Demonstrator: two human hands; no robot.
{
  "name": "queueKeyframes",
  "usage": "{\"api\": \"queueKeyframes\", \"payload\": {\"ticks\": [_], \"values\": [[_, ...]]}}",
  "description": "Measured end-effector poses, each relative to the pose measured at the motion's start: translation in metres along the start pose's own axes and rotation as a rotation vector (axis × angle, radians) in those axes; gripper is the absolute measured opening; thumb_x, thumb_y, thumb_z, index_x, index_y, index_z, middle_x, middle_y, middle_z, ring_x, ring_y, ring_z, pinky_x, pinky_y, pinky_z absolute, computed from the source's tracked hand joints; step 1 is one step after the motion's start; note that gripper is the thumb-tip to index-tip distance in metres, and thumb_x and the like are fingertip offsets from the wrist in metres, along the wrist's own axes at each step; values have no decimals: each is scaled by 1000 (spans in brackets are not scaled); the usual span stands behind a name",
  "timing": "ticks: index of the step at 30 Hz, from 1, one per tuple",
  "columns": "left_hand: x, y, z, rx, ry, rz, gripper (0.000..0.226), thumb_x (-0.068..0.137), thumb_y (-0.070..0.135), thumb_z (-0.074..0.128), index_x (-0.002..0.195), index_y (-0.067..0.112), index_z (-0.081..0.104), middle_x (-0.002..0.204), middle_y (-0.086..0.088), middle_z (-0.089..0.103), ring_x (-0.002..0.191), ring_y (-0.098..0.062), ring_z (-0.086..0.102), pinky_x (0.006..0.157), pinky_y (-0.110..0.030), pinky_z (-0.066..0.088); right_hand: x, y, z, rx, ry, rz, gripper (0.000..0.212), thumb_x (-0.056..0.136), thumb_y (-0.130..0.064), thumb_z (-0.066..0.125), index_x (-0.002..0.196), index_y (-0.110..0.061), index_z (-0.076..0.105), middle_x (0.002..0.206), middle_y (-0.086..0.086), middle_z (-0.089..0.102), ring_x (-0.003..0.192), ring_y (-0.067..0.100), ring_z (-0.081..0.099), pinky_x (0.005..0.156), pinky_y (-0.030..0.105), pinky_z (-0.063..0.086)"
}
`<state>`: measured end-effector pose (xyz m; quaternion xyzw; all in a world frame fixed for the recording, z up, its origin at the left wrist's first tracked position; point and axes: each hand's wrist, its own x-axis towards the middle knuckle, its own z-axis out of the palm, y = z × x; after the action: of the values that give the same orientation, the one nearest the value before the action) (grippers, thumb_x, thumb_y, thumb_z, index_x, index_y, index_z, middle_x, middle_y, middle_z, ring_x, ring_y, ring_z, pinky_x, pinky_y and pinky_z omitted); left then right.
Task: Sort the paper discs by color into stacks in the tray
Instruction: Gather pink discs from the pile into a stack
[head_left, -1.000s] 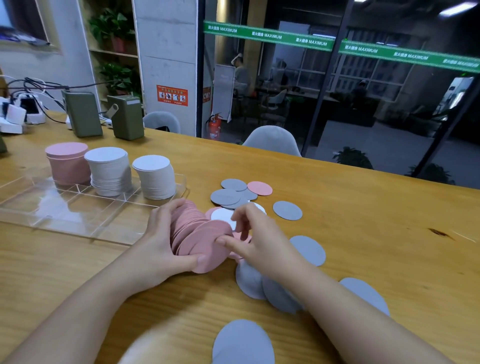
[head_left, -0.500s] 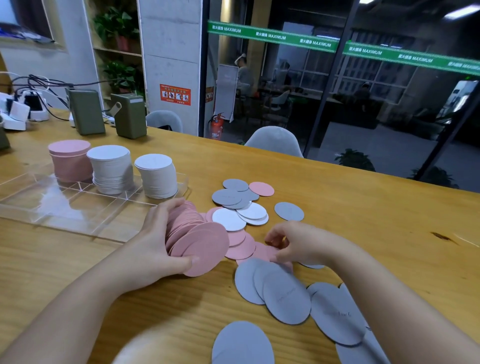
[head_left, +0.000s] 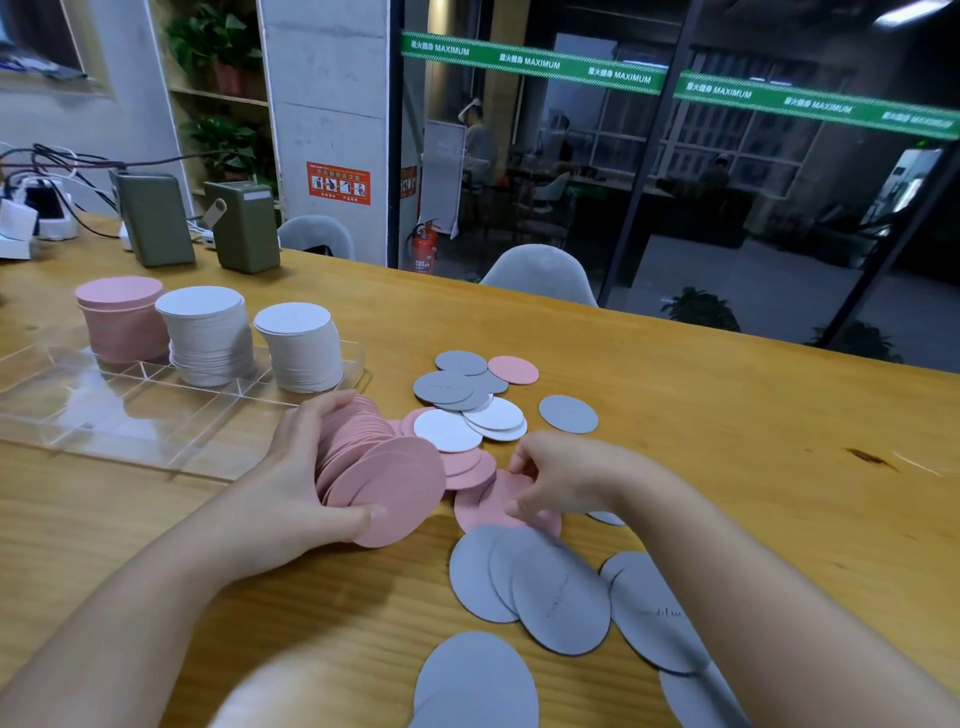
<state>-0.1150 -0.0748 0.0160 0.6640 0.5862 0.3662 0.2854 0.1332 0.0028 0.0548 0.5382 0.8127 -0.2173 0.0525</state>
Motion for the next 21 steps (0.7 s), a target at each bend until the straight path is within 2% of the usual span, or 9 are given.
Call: {"api": "queueKeyframes", "payload": {"ticks": [4, 7, 10, 12, 14, 16, 17, 19, 21], "values": [[-1, 1, 0, -13, 24, 10, 91, 40, 52, 72, 107, 78, 16, 136, 25, 27, 121, 6, 40, 97, -24, 35, -1, 3, 1, 72, 8, 15, 25, 80, -26, 65, 98, -13, 56, 85, 1, 54, 73, 16, 45, 64, 31, 36], [-2, 1, -1, -6, 36, 10, 92, 40, 51, 73, 107, 78, 17, 136, 23, 29, 122, 1, 41, 99, -27, 36, -2, 11, 6, 163, 73, 59, 28, 82, -32, 65, 104, -25, 49, 99, -4, 57, 85, 14, 53, 75, 30, 45], [-2, 2, -2, -12, 35, 17, 93, 40, 49, 73, 110, 77, 19, 137, 23, 30, 123, -2, 41, 101, -29, 38, -4, 15, 3, 197, 171, 80, 23, 89, -27, 57, 110, -21, 54, 105, -1, 60, 94, 17, 58, 82, 34, 48], [-3, 2, -3, -20, 36, 26, 94, 40, 48, 73, 112, 76, 20, 137, 22, 32, 123, -3, 43, 101, -31, 39, -6, 17, 1, 212, 232, 77, 17, 92, -24, 52, 107, -15, 56, 97, 1, 60, 90, 18, 58, 75, 32, 46], [-3, 2, -4, -36, 38, 24, 94, 40, 47, 74, 113, 75, 21, 137, 22, 33, 122, -5, 45, 99, -31, 41, -7, 19, 0, 204, 301, 68, 8, 95, -23, 49, 93, -15, 51, 80, -5, 51, 74, 14, 49, 59, 24, 36], [-5, 2, -5, -47, 42, 22, 95, 40, 46, 74, 116, 73, 22, 137, 23, 34, 122, -3, 45, 99, -31, 41, -9, 20, 0, 191, 367, 64, 17, 96, -20, 46, 80, -17, 42, 73, -6, 42, 68, 13, 42, 53, 22, 28], [-7, 1, -5, -47, 46, 22, 97, 41, 46, 75, 118, 72, 23, 137, 25, 34, 123, -2, 44, 99, -31, 41, -10, 21, 0, 202, 390, 57, 20, 97, -18, 44, 77, -19, 40, 75, -5, 43, 71, 15, 43, 54, 22, 28], [-11, 0, -6, -48, 53, 20, 99, 42, 44, 76, 121, 69, 23, 137, 28, 32, 124, 2, 41, 99, -30, 40, -13, 21, -1, 262, 438, 37, 13, 97, -16, 42, 86, -19, 46, 89, -1, 48, 88, 19, 46, 62, 23, 33], [-18, -1, -7, -49, 56, 14, 99, 42, 44, 76, 122, 69, 22, 136, 30, 31, 124, 3, 41, 99, -30, 40, -16, 19, -4, 305, 475, 30, 14, 98, -16, 40, 107, -15, 51, 106, 1, 50, 103, 20, 46, 77, 26, 35]]}}
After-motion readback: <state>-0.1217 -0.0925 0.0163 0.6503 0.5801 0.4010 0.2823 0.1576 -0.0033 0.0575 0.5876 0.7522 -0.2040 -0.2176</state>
